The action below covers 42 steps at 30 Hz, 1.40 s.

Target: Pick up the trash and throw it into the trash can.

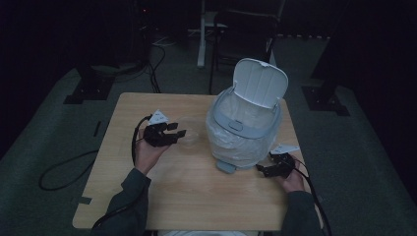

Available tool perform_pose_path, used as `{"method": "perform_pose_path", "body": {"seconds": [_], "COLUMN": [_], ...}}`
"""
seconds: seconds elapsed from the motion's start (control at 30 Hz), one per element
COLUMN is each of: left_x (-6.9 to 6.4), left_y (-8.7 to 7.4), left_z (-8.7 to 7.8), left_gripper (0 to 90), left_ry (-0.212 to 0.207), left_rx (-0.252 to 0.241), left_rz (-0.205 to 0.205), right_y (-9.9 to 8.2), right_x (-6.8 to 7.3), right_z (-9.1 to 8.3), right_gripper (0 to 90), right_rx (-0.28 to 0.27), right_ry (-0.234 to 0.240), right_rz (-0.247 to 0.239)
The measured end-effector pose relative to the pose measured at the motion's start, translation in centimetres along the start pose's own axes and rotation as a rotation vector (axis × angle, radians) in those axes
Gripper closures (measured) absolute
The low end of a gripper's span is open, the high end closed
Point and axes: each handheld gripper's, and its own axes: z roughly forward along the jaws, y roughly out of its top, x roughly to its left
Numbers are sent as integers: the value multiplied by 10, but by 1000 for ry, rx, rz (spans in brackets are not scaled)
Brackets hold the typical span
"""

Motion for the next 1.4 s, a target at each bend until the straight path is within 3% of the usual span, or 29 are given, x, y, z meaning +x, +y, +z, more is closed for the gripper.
{"method": "perform_pose_path", "body": {"seconds": [0.1, 0.4, 0.53, 0.73, 1.03, 1.4], "left_x": [-1, 7, 7, 13, 13, 12], "left_y": [-5, -10, -14, -15, -24, -43], "left_z": [4, 22, 27, 39, 51, 39], "left_gripper": [511, 546, 747, 888, 884, 837], "left_ry": [3, -14, 0, 40, 32, 26], "left_rx": [9, 43, 55, 97, 132, 97], "left_rz": [3, -47, -49, -48, -41, -65], "right_y": [0, 0, 0, 0, 0, 0], "right_x": [0, 0, 0, 0, 0, 0], "right_z": [0, 0, 0, 0, 0, 0], "right_gripper": [117, 117, 117, 117, 117, 117], "right_rx": [0, 0, -1, 0, 0, 0], "right_ry": [0, 0, 0, 0, 0, 0], "right_rz": [-1, -1, -1, 0, -1, 0]}}
